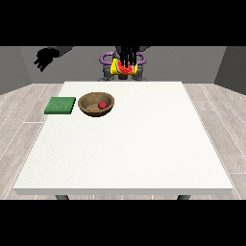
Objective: Pick the cup and pour the ball into the bowl, then pick the bowl and place it on the pad
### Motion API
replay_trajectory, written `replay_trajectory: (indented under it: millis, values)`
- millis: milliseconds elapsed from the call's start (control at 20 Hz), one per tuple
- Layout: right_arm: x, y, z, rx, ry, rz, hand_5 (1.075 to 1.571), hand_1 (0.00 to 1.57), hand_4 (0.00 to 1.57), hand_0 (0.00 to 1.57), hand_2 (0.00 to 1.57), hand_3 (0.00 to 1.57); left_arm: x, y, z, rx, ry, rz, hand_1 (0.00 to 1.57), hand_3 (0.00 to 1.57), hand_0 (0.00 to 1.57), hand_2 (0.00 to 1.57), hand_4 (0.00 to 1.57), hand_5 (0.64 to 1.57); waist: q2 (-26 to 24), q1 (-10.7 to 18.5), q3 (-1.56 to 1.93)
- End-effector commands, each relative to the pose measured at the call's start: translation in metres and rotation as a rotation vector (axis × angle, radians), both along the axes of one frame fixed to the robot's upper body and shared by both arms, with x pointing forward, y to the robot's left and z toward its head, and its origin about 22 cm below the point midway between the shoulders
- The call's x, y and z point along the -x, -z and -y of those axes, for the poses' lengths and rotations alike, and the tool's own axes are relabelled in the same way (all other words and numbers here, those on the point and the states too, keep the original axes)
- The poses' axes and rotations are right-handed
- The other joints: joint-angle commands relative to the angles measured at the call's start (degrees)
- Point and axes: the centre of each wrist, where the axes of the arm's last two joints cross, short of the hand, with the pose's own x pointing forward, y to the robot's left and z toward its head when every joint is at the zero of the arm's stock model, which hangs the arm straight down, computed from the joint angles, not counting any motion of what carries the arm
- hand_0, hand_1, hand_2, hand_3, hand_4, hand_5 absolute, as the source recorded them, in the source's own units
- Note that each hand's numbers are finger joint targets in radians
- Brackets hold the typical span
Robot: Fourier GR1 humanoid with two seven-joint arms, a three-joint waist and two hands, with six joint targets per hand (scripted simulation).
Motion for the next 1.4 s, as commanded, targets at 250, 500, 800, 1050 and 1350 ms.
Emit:
replay_trajectory:
  millis: [250, 500, 800, 1050, 1350]
  values:
    - [0.002, 0.005, 0.003, -0.011, 0.121, 0.006, 1.556, 0.00, 0.78, 0.00, 0.00, 0.00, -0.020, -0.087, -0.072, 0.968, 0.022, -0.016, 0.00, 0.00, 0.00, 0.00, 1.15, 1.568, 2.2, 10.0, -0.71]
    - [0.006, 0.027, -0.017, -0.063, 0.154, -0.005, 1.560, 0.00, 0.78, 0.00, 0.00, 0.00, -0.025, -0.126, -0.124, 1.298, 0.209, -0.089, 0.00, 0.00, 0.00, 0.00, 1.05, 1.567, 6.3, 12.3, -0.21]
    - [0.002, 0.040, -0.031, -0.094, 0.203, 0.034, 1.567, 0.00, 0.74, 0.00, 0.00, 0.00, -0.024, -0.145, -0.210, 1.376, 0.329, -0.147, 0.00, 0.00, 0.00, 0.00, 1.05, 1.561, 11.6, 15.2, 0.13]
    - [-0.003, 0.058, -0.035, -0.138, 0.189, 0.056, 1.566, 0.00, 0.72, 0.00, 0.00, 0.00, -0.015, -0.166, -0.249, 1.382, 0.335, -0.160, 0.00, 0.00, 0.00, 0.00, 1.04, 1.558, 13.7, 14.2, 0.21]
    - [-0.036, 0.050, -0.067, -0.119, 0.148, 0.033, 1.558, 0.00, 0.58, 0.00, 0.00, 0.00, -0.001, -0.174, -0.290, 1.385, 0.295, -0.148, 0.00, 0.00, 0.00, 0.00, 1.00, 1.542, 13.1, 12.7, 0.19]
